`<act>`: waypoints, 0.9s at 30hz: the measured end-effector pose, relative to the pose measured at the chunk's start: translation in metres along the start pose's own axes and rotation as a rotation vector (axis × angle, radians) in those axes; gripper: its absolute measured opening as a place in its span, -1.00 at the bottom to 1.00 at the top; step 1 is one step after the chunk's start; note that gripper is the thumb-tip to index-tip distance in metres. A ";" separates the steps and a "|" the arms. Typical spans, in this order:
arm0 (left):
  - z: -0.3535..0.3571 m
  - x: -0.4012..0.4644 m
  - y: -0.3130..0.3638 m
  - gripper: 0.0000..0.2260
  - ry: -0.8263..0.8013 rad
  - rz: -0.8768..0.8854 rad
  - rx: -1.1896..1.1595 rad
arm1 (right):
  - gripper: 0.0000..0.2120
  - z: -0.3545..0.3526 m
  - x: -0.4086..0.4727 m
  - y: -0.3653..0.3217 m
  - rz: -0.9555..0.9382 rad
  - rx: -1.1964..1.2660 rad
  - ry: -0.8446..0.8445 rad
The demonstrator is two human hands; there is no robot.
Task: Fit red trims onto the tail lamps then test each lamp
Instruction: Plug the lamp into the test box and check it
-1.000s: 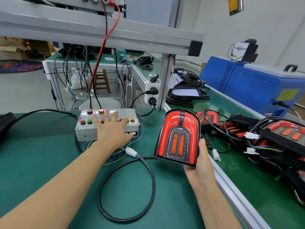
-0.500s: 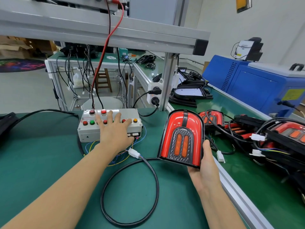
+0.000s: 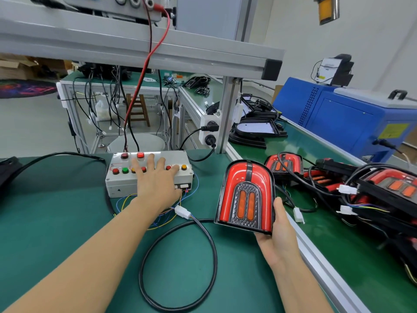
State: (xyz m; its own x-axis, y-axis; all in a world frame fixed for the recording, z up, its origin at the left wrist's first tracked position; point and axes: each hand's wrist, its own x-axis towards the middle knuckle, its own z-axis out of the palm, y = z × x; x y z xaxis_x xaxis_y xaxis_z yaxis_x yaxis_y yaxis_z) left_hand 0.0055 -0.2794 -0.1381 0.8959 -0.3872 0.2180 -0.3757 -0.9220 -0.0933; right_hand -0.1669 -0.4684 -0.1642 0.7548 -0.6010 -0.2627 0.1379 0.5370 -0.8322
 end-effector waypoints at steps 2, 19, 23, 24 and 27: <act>-0.002 0.000 0.000 -0.43 -0.011 0.000 0.003 | -0.67 -0.002 -0.001 -0.001 0.018 -0.009 0.002; -0.009 -0.001 -0.001 -0.46 -0.038 0.023 0.034 | -0.74 -0.007 0.001 -0.018 0.183 -0.161 -0.014; -0.009 0.000 -0.002 -0.46 -0.040 0.028 0.039 | -0.73 -0.006 0.001 -0.022 0.218 -0.149 -0.027; -0.009 0.000 -0.003 -0.46 -0.040 0.030 0.039 | -0.73 -0.005 0.002 -0.023 0.220 -0.157 -0.031; -0.010 0.001 -0.003 -0.47 -0.041 0.029 0.037 | -0.73 -0.006 0.001 -0.025 0.222 -0.172 -0.037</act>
State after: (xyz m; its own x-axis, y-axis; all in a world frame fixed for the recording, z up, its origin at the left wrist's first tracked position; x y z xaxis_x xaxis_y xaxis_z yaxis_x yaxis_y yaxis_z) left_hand 0.0048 -0.2774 -0.1282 0.8941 -0.4123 0.1747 -0.3931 -0.9096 -0.1350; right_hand -0.1730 -0.4858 -0.1468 0.7778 -0.4558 -0.4327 -0.1422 0.5429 -0.8277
